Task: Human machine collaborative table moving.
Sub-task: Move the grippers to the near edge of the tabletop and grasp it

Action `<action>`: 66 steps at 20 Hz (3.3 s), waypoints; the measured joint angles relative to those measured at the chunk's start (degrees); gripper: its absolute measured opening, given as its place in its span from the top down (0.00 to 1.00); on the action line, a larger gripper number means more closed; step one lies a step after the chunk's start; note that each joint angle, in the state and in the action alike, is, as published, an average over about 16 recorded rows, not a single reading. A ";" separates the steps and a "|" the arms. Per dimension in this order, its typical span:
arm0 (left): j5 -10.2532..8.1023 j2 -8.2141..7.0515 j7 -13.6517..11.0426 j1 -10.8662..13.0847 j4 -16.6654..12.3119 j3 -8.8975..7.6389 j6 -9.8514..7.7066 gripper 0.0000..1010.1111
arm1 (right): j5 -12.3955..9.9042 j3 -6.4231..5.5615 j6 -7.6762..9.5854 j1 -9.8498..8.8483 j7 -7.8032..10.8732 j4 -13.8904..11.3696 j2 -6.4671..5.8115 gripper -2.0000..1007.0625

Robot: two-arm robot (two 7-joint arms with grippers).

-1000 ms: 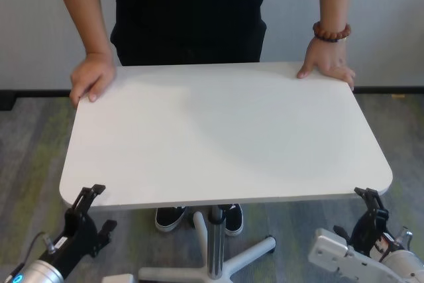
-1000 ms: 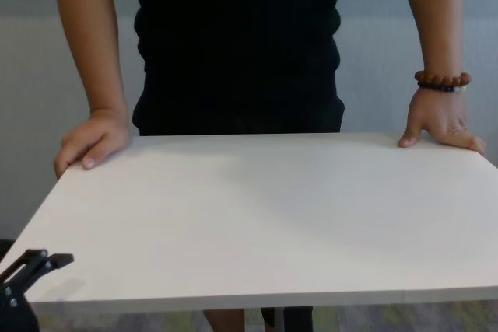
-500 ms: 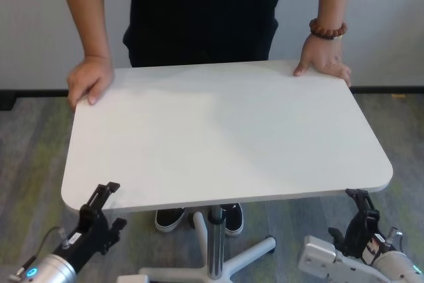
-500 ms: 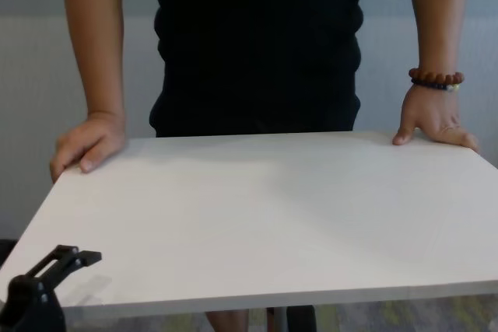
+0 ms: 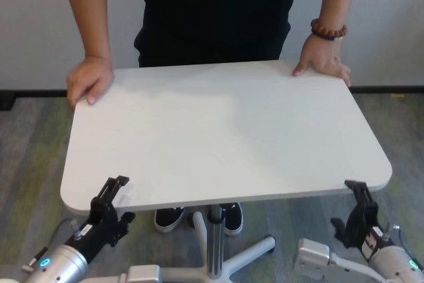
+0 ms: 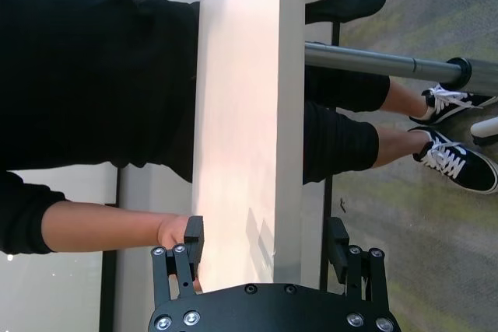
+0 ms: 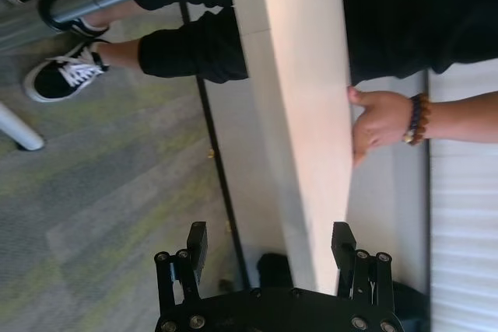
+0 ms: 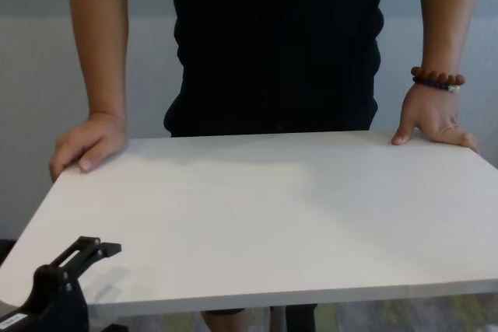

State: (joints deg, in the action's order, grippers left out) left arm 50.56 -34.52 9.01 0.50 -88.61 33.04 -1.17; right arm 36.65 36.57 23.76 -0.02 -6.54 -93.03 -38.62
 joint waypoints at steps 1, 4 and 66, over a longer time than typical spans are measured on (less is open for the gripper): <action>0.15 0.23 -0.16 -0.15 0.12 -0.02 -0.02 0.01 | 0.52 0.06 0.01 0.22 -0.02 0.18 0.07 0.01; 0.58 0.94 -0.67 -0.65 0.64 -0.14 -0.05 0.01 | 1.87 0.16 -0.08 0.95 0.00 0.78 0.30 0.01; 3.40 7.53 -0.94 -3.40 7.54 -5.25 2.23 0.01 | 10.36 -1.73 -6.27 7.25 2.18 9.52 5.74 0.01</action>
State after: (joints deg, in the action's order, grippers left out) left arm 53.96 -26.99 8.07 -2.90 -81.07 27.79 1.06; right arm 47.01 34.84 17.48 7.23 -4.37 -83.51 -32.88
